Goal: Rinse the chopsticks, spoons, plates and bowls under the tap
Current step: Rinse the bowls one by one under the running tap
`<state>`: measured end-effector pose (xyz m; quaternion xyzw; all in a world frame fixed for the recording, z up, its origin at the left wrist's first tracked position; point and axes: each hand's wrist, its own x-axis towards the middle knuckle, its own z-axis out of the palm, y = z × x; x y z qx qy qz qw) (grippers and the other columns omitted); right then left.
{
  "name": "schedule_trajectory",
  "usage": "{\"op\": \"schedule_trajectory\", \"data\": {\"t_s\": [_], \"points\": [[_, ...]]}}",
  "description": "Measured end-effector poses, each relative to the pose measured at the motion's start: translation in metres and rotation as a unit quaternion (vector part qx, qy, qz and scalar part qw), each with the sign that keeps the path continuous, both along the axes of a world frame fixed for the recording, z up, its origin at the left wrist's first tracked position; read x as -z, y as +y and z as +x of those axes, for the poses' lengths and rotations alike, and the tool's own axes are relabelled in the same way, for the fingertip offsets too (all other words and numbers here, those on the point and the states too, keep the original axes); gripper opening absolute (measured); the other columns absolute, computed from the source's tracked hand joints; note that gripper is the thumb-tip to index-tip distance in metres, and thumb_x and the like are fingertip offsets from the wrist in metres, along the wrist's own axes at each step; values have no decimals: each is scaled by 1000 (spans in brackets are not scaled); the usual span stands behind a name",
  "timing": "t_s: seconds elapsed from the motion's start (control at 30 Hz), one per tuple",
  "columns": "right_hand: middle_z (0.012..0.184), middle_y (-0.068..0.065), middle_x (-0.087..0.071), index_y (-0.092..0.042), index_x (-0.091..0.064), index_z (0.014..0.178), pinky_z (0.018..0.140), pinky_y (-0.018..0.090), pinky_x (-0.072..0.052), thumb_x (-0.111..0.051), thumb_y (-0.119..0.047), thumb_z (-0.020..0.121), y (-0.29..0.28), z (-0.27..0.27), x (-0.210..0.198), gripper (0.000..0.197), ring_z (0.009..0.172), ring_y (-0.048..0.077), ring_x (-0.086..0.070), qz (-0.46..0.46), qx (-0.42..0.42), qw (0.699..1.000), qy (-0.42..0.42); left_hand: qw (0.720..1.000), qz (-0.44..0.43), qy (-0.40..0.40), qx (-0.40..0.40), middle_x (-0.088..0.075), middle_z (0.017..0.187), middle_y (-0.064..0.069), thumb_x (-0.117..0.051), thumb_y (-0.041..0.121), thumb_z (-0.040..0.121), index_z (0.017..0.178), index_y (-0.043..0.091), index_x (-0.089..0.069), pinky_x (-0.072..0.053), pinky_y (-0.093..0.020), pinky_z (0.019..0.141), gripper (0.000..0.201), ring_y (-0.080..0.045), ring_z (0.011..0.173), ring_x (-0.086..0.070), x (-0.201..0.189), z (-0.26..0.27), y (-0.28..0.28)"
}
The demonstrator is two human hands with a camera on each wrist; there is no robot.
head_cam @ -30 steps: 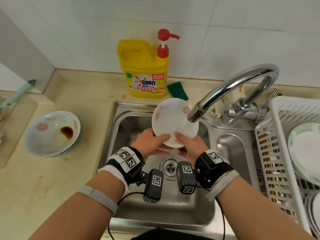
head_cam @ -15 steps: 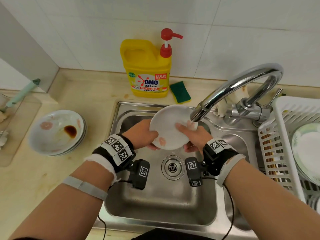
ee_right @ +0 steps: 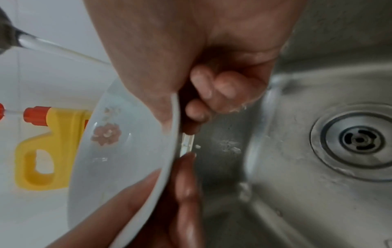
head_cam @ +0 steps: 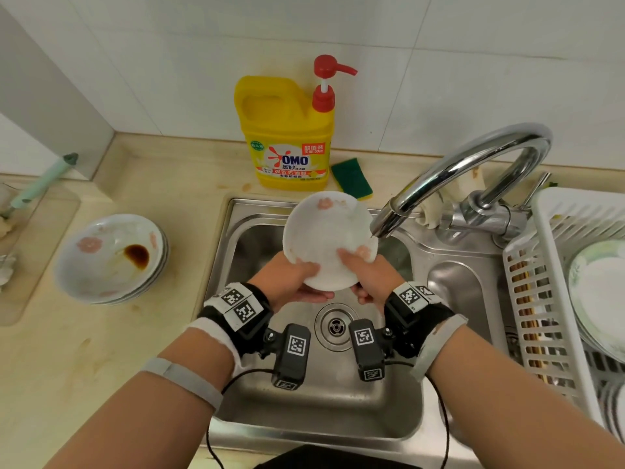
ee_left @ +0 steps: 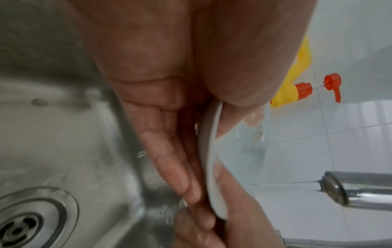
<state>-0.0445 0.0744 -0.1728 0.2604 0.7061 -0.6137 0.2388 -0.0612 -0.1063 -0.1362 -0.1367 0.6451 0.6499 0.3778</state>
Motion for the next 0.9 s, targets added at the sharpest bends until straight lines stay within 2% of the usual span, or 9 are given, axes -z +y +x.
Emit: {"op": "schedule_trajectory", "data": {"t_s": [0.1,0.17,0.23,0.33,0.4,0.53,0.67,0.8,0.9], "points": [[44,1,-54,-6,-64,81,41,24,-41,-70,-47,92,16,-5,-9,43,36,14,-42,65,-51,997,8,991,-92,11,92,-69,106,-27,-48,0,100,135,0,-49,-64,-35,64,35,-30,70,-74,-2,-11,-9],[47,6,-57,-7,-65,76,43,27,-46,-69,-55,90,24,-9,-13,50,38,19,-49,127,-106,986,32,973,-149,27,172,-71,103,-28,-47,1,99,134,-1,-50,-64,-37,69,35,-28,70,-75,-4,-16,-13],[52,11,-63,-10,-67,79,46,30,-50,-67,-63,87,28,-14,-16,54,41,23,-55,172,-135,975,45,954,-179,41,237,-73,100,-26,-48,4,99,129,3,-54,-64,-40,76,31,-24,70,-75,-7,-19,-14],[56,10,-66,-15,-66,84,45,29,-49,-61,-69,88,30,-14,-18,54,41,24,-58,206,-144,966,59,941,-194,51,273,-75,99,-22,-50,7,100,124,6,-57,-64,-34,74,25,-19,68,-74,-9,-20,-12],[56,9,-65,-15,-66,80,47,31,-51,-56,-69,91,32,-12,-17,55,44,24,-61,226,-149,960,73,946,-190,51,256,-74,100,-22,-52,9,101,127,5,-55,-64,-33,71,27,-20,70,-75,-3,-20,-9],[71,11,-71,-14,-70,84,66,41,-57,-50,-60,98,38,-6,-10,52,67,29,-70,252,-126,956,78,969,-182,105,127,-73,104,-13,-64,16,97,123,11,-59,-64,-36,68,28,-24,74,-77,19,-14,-7],[64,2,-71,-13,-67,101,55,27,-54,-43,-43,106,37,8,-11,39,51,17,-70,254,-88,960,72,980,-140,134,38,-74,109,-11,-61,3,97,126,11,-62,-64,-38,76,30,-22,80,-77,32,-6,0],[68,2,-73,-20,-59,105,64,38,-63,-43,-35,106,35,21,-15,22,49,16,-70,256,-63,959,100,988,-90,124,-2,-69,118,-16,-57,1,98,124,17,-58,-63,-45,81,31,-29,94,-72,33,-3,14],[79,5,-70,-29,-44,115,54,37,-60,-45,-27,104,37,23,-27,12,43,18,-67,253,-48,958,129,996,-40,83,-18,-63,128,-12,-60,8,99,134,20,-52,-63,-50,79,38,-33,111,-66,30,0,23]]}}
